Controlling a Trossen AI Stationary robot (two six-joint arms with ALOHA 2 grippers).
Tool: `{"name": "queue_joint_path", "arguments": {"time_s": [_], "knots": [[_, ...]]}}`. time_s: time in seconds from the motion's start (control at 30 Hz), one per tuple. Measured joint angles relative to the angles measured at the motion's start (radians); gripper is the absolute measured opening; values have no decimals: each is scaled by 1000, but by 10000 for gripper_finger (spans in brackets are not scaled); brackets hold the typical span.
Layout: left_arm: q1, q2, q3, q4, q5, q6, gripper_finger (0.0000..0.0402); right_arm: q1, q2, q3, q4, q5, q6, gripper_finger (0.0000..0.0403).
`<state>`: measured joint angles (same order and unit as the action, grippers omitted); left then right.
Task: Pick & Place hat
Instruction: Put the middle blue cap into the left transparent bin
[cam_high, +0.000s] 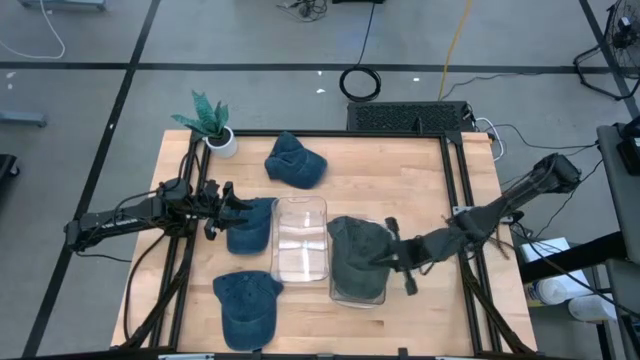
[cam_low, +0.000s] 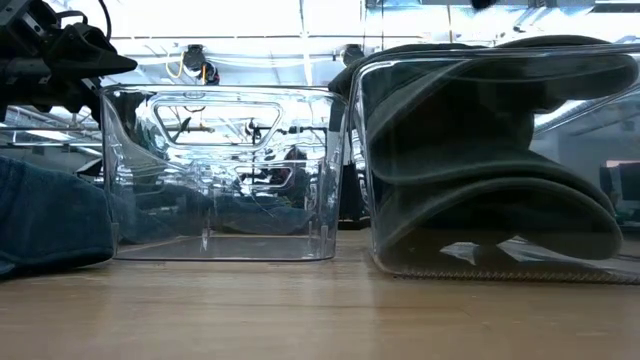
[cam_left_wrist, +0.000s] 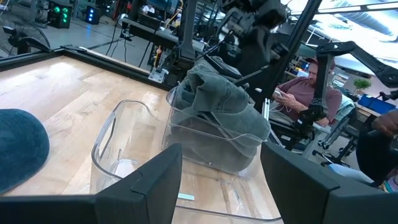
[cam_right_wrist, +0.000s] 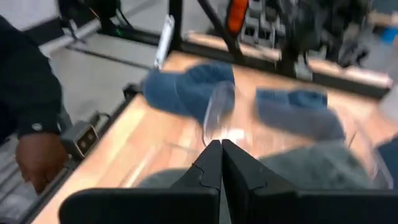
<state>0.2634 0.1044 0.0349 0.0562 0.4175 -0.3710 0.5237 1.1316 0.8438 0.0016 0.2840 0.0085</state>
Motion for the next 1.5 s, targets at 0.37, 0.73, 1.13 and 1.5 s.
{"name": "queue_joint_path", "arguments": {"time_s": [0.37, 0.73, 1.13, 1.5], "knots": [[0, 0, 0, 0, 0, 0, 228, -33, -321, -278, 227, 4, -166, 0], [0, 0, 0, 0, 0, 0, 228, -169, -647, -532, 368, 6, -186, 0], [0, 0, 0, 0, 0, 0, 228, -301, -907, -546, 147, 6, -242, 0], [0, 0, 0, 0, 0, 0, 228, -379, -1013, -611, 82, -1, -208, 0]]}}
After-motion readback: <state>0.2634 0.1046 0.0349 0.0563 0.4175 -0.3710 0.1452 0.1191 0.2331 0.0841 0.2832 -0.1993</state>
